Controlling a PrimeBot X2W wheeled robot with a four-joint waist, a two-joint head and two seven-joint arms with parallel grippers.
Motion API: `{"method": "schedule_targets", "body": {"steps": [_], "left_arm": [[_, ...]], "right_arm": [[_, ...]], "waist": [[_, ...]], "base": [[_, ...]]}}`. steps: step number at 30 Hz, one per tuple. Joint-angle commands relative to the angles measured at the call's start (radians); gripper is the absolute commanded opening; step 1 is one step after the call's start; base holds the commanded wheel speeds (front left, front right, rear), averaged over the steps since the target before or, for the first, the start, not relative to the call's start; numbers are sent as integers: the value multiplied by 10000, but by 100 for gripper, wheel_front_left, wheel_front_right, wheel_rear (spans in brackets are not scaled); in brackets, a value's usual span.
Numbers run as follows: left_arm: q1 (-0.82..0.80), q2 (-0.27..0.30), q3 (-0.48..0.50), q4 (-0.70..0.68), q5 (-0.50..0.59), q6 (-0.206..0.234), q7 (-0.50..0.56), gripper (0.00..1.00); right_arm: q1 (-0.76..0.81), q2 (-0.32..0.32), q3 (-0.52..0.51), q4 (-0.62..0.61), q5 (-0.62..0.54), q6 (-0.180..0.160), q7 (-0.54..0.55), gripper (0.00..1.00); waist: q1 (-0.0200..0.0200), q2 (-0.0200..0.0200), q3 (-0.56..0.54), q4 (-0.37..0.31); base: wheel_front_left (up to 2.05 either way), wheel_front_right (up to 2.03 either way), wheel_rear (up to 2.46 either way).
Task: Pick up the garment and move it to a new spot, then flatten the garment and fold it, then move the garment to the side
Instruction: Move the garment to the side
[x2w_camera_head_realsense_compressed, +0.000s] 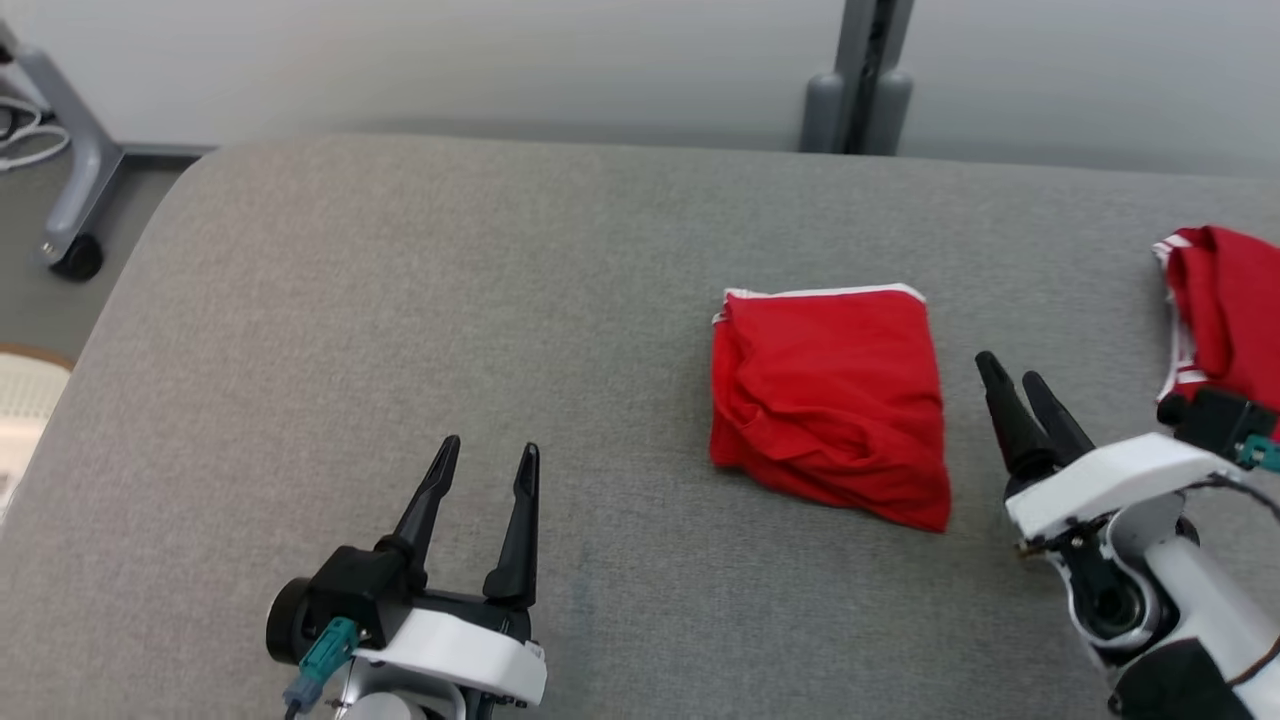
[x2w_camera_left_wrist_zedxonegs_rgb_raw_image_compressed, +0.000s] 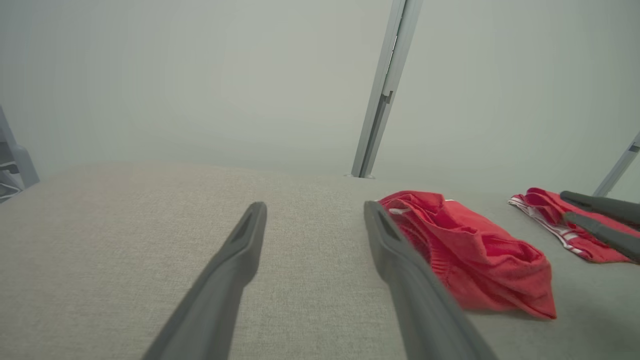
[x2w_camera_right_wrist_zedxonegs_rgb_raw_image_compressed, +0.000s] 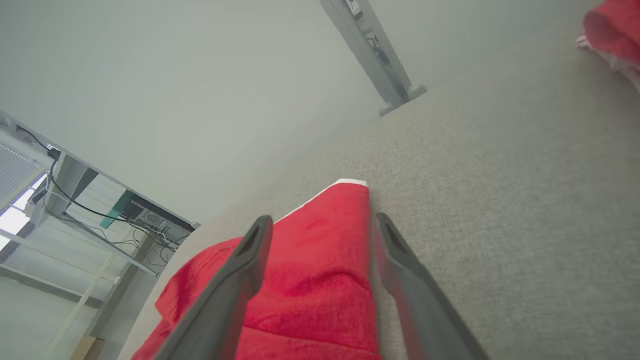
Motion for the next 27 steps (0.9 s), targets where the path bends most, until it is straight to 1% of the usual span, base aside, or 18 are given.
{"method": "schedule_targets", "body": {"steps": [1, 4, 8, 12, 15, 16, 17, 18, 19, 20, 21, 27], "left_arm": [[-187, 39, -12, -36, 4, 3, 11, 100], [-372, 36, -112, -35, -58, 50, 11, 100], [-513, 39, -192, -56, -126, 86, 11, 100], [-615, 38, -221, -45, -166, 119, 11, 100], [-700, 38, -210, -31, -141, 147, 11, 100], [-715, 38, -207, -35, -141, 162, 11, 100], [-712, 38, -204, -38, -145, 172, 11, 100], [-705, 39, -203, -41, -143, 179, 11, 100], [-696, 38, -203, -47, -138, 180, 11, 100], [-691, 39, -202, -51, -129, 179, 11, 100], [-700, 39, -205, -86, -112, 169, 11, 100], [-672, 38, -228, -235, -32, 194, 11, 100]], "right_arm": [[-175, -159, 27, 116, 313, 1, 151, 100], [-571, -397, 104, 477, 1346, 1, 674, 100], [-870, -602, 278, 955, 2202, 1, 1175, 100], [-923, -521, 497, 1159, 3005, 3, 1777, 100], [-811, -441, 788, 1288, 3296, 3, 2062, 100], [-788, -399, 867, 1298, 3377, 3, 2115, 98], [-776, -354, 920, 1253, 3474, 3, 2169, 79], [-763, -304, 931, 1173, 3603, 3, 2192, 49], [-752, -277, 948, 1075, 3707, 3, 2211, 35], [-754, -282, 976, 959, 3782, 4, 2233, 3], [-768, -329, 1031, 825, 3778, 4, 2185, 0], [-775, -768, 1374, 349, 3438, 3, 1595, 0]], "waist": [[0, 0, 368, 328], [0, 0, 652, 559], [0, 0, 907, 798], [0, 0, 1024, 932], [0, 0, 1035, 973], [0, 0, 1030, 976], [0, 0, 1024, 975], [0, 0, 1017, 969], [0, 0, 1008, 959], [0, 0, 997, 948], [0, 0, 987, 939], [0, 0, 907, 940]], "base": [[0, 0, 0], [0, 0, 0], [0, 0, 0], [0, 0, 0], [0, 0, 0], [0, 0, 0], [0, 0, 0], [0, 0, 0], [0, 0, 0], [0, 0, 0], [0, 0, 0], [0, 0, 0]]}}
